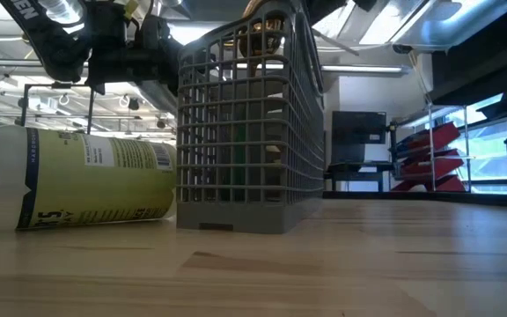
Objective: Sort silverware
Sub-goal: Put the table knife into the silverware basket
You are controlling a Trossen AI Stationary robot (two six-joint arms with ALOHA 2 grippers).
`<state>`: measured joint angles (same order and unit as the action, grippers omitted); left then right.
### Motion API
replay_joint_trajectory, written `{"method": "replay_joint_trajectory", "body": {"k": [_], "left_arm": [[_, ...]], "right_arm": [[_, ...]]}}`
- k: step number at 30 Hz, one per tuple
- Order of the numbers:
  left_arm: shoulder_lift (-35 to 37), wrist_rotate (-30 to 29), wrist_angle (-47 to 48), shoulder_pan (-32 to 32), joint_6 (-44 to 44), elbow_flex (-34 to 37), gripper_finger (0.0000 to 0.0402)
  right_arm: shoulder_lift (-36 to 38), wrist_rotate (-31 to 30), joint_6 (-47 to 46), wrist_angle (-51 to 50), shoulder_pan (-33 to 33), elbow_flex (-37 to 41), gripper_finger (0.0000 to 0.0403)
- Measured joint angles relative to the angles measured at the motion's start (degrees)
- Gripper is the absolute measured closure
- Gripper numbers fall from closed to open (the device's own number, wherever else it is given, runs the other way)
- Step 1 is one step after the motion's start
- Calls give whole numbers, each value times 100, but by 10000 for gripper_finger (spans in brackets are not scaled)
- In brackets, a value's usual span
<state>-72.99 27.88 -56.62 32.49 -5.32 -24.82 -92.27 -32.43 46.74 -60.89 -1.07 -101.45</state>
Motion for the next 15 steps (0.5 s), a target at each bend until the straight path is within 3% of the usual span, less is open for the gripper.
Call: {"method": "replay_joint_trajectory", "body": {"k": [15], "left_arm": [[0, 0, -85, 0, 25, 0, 318]], "right_arm": [[-964, -1739, 3481, 778, 1093, 0, 362]]}}
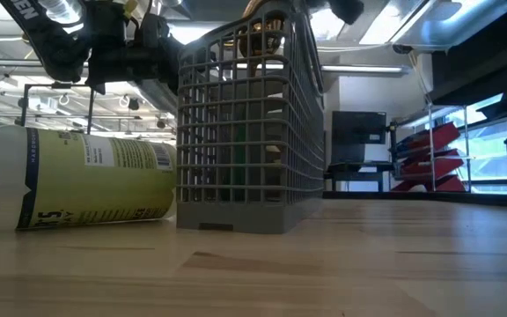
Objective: Sort silverware
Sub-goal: Put the table knife into the silverware basket
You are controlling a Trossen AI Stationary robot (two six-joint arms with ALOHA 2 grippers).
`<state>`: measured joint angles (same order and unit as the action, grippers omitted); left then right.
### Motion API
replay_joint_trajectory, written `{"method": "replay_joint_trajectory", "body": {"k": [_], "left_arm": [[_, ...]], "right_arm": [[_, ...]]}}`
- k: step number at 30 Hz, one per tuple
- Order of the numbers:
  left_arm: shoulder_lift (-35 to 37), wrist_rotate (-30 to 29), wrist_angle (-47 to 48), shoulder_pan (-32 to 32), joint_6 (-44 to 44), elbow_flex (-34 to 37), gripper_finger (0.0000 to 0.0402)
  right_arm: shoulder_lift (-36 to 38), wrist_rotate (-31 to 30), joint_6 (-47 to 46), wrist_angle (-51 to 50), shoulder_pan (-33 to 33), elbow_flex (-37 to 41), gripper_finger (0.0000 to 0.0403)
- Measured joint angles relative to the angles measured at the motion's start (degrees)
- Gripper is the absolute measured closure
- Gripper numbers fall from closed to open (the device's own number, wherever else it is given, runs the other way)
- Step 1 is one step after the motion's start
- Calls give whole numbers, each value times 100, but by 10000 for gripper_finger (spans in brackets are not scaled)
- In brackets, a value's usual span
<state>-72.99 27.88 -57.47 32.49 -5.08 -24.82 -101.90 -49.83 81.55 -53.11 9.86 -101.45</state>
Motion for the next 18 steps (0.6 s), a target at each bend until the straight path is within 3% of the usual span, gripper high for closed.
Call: {"method": "replay_joint_trajectory", "body": {"k": [7, 18], "left_arm": [[-2, 2, 6, 15, 74, 0, 318], [0, 28, 35, 15, 63, 0, 318]], "right_arm": [[-249, -481, 1140, 253, 544, 1, 363], [-317, -822, 1536, 537, 985, 444, 363]]}}
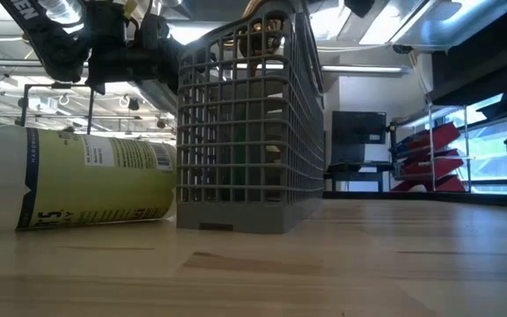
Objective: Sort silverware
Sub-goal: Put the table knife into the silverware basket
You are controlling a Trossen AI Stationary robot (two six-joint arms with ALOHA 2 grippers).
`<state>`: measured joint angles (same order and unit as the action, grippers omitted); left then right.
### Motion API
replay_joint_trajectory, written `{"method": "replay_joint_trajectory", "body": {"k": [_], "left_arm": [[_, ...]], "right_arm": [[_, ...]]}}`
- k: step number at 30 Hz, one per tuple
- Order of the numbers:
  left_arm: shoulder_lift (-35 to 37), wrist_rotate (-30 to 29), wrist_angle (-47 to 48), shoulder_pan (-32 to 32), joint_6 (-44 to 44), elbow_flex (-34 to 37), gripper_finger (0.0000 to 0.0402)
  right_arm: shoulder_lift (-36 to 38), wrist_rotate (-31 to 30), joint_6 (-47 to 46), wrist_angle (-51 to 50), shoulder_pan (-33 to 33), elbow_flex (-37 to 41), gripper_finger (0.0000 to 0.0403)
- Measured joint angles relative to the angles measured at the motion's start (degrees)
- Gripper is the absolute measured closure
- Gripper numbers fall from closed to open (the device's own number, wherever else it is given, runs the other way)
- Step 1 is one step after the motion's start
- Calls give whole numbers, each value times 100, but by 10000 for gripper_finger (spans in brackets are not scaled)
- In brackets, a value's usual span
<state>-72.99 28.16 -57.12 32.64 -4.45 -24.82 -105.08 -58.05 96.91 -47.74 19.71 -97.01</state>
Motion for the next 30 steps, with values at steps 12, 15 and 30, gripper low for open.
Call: {"method": "replay_joint_trajectory", "body": {"k": [12, 15, 30], "left_arm": [[-2, -2, 338, 4, -110, 0, 318], [-1, -2, 518, 4, -114, 0, 318], [-2, 109, 1026, -2, -302, 0, 318]], "right_arm": [[-264, -45, 396, 593, 521, 282, 363], [-358, -54, 395, 611, 592, 282, 363], [-522, -85, 552, 491, 624, 286, 362]]}}
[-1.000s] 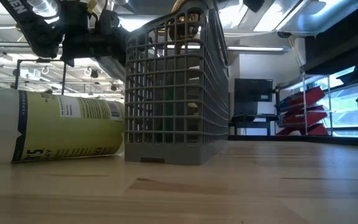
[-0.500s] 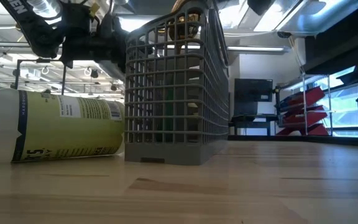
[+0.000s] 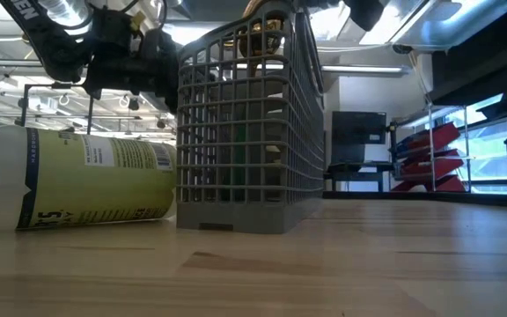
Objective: Sort silverware
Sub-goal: Put the table knife into the silverware basket
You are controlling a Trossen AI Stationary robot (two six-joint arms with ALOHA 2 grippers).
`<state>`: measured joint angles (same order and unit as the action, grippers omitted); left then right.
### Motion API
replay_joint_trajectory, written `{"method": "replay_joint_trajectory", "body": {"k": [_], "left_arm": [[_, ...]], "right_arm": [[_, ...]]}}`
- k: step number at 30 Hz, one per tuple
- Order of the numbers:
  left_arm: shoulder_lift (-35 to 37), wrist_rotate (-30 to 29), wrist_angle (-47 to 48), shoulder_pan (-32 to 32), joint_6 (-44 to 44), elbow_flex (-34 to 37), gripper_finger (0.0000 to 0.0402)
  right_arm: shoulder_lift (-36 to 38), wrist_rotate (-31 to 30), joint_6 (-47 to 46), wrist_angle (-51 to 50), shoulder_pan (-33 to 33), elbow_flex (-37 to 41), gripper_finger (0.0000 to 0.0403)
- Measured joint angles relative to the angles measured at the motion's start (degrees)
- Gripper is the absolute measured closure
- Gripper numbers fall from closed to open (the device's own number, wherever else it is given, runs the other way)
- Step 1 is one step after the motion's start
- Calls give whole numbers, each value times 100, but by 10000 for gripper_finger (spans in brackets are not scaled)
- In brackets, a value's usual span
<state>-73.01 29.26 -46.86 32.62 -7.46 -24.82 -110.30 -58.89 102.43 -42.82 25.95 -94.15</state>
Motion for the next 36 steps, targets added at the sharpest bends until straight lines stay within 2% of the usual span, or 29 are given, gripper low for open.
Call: {"method": "replay_joint_trajectory", "body": {"k": [10, 36], "left_arm": [[0, 13, -59, 0, 111, 0, 318], [0, 15, -51, 0, 190, 0, 318]], "right_arm": [[0, -2, -151, -125, -4, 0, 345], [2, 101, -227, -427, -8, -2, 343]]}}
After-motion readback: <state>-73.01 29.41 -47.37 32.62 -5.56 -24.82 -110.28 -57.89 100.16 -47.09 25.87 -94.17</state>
